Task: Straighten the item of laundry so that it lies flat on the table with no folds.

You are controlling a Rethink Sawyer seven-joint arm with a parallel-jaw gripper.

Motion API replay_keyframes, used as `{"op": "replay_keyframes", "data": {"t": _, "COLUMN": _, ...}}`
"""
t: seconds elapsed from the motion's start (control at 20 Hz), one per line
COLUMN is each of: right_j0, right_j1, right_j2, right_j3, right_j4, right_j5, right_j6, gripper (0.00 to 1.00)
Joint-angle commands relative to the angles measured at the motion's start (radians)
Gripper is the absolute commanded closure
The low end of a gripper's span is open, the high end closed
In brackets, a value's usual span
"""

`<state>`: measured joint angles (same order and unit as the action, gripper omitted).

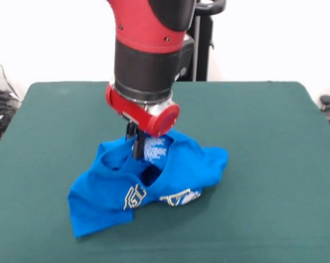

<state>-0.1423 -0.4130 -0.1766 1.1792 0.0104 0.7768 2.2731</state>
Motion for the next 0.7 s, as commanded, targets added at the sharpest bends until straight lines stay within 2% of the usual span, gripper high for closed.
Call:
{"op": "replay_keyframes", "data": {"t": 0.05, "right_j0": 0.032, "right_j1": 0.058, "right_j2": 0.050, "right_j3": 0.037, "right_j4": 0.065, "right_j5": -0.181, "right_j6": 0.261, "gripper": 1.00}}
{"op": "replay_keyframes", "data": {"t": 0.2, "right_j0": 0.041, "right_j1": 0.022, "right_j2": 0.058, "right_j3": 0.243, "right_j4": 0.072, "right_j5": -0.468, "right_j6": 0.357, "gripper": 1.00}}
{"op": "replay_keyframes", "data": {"t": 0.35, "right_j0": 0.003, "right_j1": 0.015, "right_j2": 0.120, "right_j3": 0.424, "right_j4": 0.056, "right_j5": -0.746, "right_j6": 0.410, "gripper": 1.00}}
{"op": "replay_keyframes", "data": {"t": 0.45, "right_j0": -0.037, "right_j1": 0.027, "right_j2": 0.168, "right_j3": 0.504, "right_j4": 0.030, "right_j5": -0.893, "right_j6": 0.430, "gripper": 1.00}}
{"op": "replay_keyframes", "data": {"t": 0.6, "right_j0": -0.082, "right_j1": 0.071, "right_j2": 0.205, "right_j3": 0.563, "right_j4": -0.020, "right_j5": -1.087, "right_j6": 0.445, "gripper": 1.00}}
{"op": "replay_keyframes", "data": {"t": 0.7, "right_j0": -0.109, "right_j1": 0.094, "right_j2": 0.223, "right_j3": 0.582, "right_j4": -0.034, "right_j5": -1.127, "right_j6": 0.427, "gripper": 1.00}}
